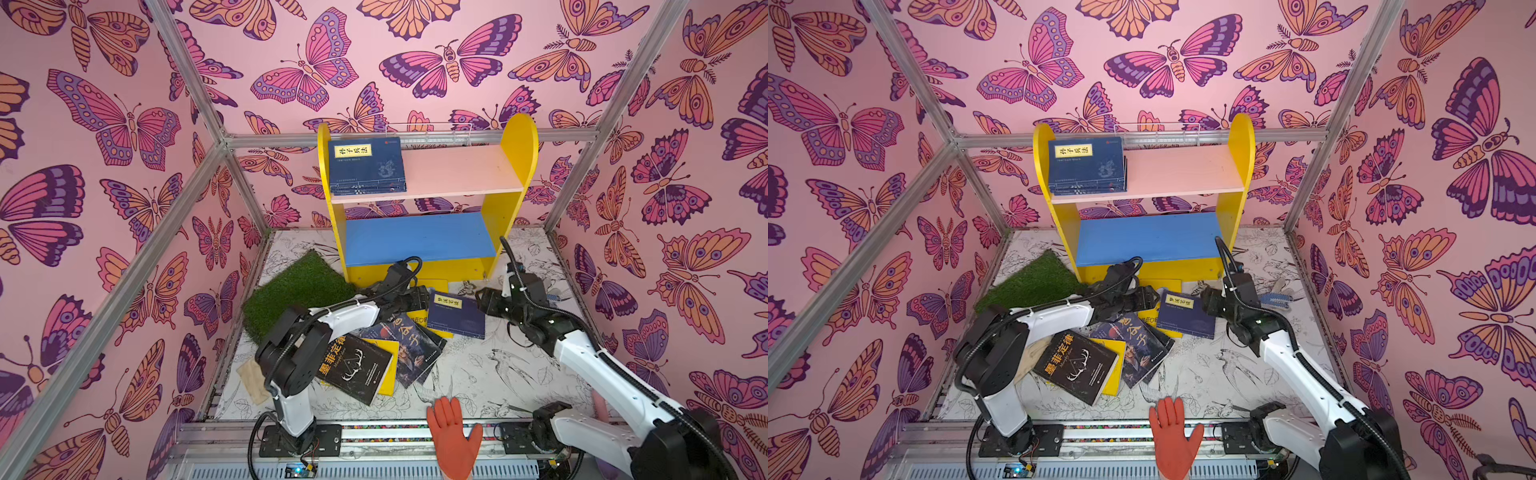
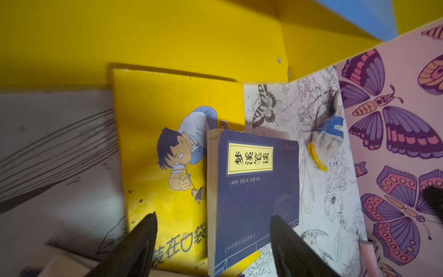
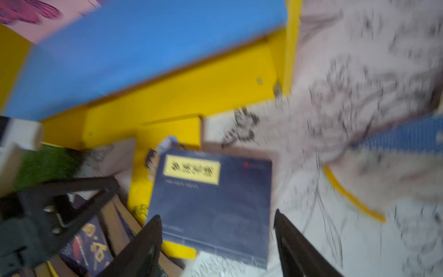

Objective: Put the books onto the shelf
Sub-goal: 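Lower the right gripper to the next dark blue book while the left gripper reaches in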

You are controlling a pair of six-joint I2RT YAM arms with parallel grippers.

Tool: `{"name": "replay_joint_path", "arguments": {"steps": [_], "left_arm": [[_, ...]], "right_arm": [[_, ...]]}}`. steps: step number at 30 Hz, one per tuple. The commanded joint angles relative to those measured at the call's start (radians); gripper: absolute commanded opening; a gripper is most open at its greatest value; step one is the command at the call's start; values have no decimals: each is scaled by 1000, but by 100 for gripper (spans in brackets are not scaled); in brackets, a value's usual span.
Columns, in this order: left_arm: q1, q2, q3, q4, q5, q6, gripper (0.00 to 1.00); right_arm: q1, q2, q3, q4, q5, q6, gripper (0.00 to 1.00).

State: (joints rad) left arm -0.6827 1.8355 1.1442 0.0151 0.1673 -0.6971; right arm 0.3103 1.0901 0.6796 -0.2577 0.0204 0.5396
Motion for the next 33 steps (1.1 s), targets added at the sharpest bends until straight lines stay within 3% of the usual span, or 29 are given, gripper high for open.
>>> {"name": "replay_joint_path", "arguments": {"steps": [1,13,20,24,29,33], "left_arm": [[-19,60,54,-80,44,58,76],[-29,189,118,-134,110,79,74],[-29,217,123,-155,123,81,67],[-25,216,115,-155,117,71,45],[-15,196,97,-148,113,66,2],[-6,147,62,-113,115,68,0]], "right_arm": [[-62,20,-63,27,-97,136,72],[-100,345,-138,224,-330,130,66],[-101,357,-176,464,-524,228,64],[-101,301,-153,515,-590,258,63],[-100,236,-109,442,-584,239,63],[-101,207,-110,403,-550,238,63]]}}
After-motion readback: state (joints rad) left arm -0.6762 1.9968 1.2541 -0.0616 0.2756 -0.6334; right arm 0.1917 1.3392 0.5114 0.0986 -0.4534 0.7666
